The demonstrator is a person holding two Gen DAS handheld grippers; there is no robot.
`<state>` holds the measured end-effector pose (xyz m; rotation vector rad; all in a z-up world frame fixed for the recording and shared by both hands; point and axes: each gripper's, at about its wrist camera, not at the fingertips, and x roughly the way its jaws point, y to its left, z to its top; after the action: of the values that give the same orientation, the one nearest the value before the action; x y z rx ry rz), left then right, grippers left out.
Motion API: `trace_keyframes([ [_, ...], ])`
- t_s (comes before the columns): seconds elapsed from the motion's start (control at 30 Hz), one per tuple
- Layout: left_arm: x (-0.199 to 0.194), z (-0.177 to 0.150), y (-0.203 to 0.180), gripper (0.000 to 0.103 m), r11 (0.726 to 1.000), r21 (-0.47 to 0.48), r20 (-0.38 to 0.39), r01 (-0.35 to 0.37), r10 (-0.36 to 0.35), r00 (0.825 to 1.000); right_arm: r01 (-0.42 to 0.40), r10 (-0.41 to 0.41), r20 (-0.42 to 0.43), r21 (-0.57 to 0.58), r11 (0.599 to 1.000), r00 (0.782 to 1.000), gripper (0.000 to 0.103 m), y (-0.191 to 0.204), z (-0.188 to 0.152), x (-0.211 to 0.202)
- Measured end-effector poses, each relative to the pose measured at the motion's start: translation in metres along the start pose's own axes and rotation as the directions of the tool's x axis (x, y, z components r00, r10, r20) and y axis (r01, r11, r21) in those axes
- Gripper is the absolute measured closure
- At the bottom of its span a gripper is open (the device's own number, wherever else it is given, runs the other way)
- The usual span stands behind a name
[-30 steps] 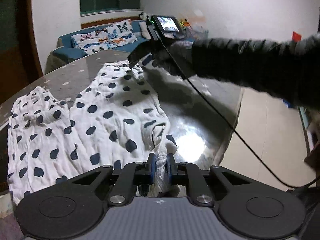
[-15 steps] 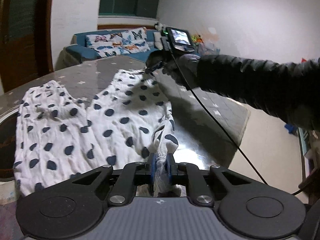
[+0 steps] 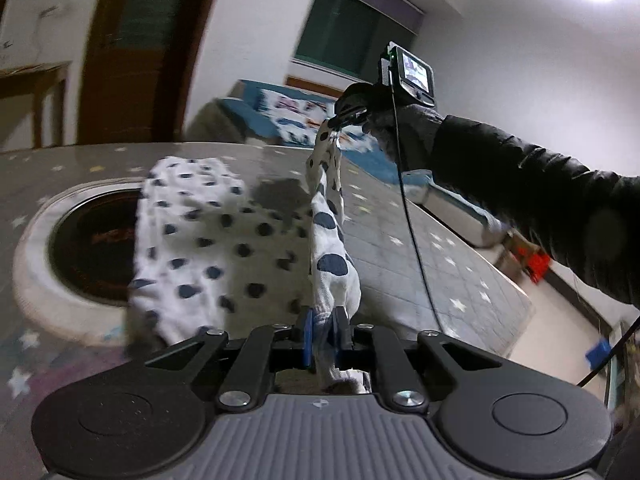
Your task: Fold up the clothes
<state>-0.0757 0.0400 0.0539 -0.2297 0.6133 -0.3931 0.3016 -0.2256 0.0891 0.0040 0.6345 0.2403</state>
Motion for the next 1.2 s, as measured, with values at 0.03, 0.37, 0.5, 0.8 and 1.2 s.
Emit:
trace_keyframes([
  [0.03, -0.004, -0.001, 0.005, 0.092, 1.0, -0.017, 0.008, -0.005, 0.005, 1.0, -0.005, 0.005, 0.001, -0.012, 1.0, 1.0, 0.1, 0.015, 0.003, 0.005],
  [0.37, -0.032, -0.015, 0.048, 0.093, 0.982, -0.173, 0.034, -0.076, 0.083, 0.996, -0.053, 0.048, -0.042, -0.134, 0.99, 0.998, 0.1, 0.157, 0.004, 0.071],
  [0.5, -0.035, -0.023, 0.064, 0.093, 0.968, -0.227, 0.017, -0.102, 0.108, 0.994, -0.093, 0.079, -0.084, -0.171, 0.981, 0.993, 0.1, 0.202, -0.011, 0.1],
  [0.8, -0.034, -0.032, 0.072, 0.092, 0.954, -0.272, -0.02, -0.13, 0.129, 0.991, -0.214, 0.183, -0.151, -0.219, 0.952, 0.971, 0.096, 0.232, -0.028, 0.107],
  [1.2, -0.033, -0.032, 0.072, 0.088, 0.943, -0.29, -0.021, -0.161, 0.161, 0.987, -0.421, 0.278, -0.353, -0.443, 0.792, 0.893, 0.086, 0.231, -0.097, 0.023],
])
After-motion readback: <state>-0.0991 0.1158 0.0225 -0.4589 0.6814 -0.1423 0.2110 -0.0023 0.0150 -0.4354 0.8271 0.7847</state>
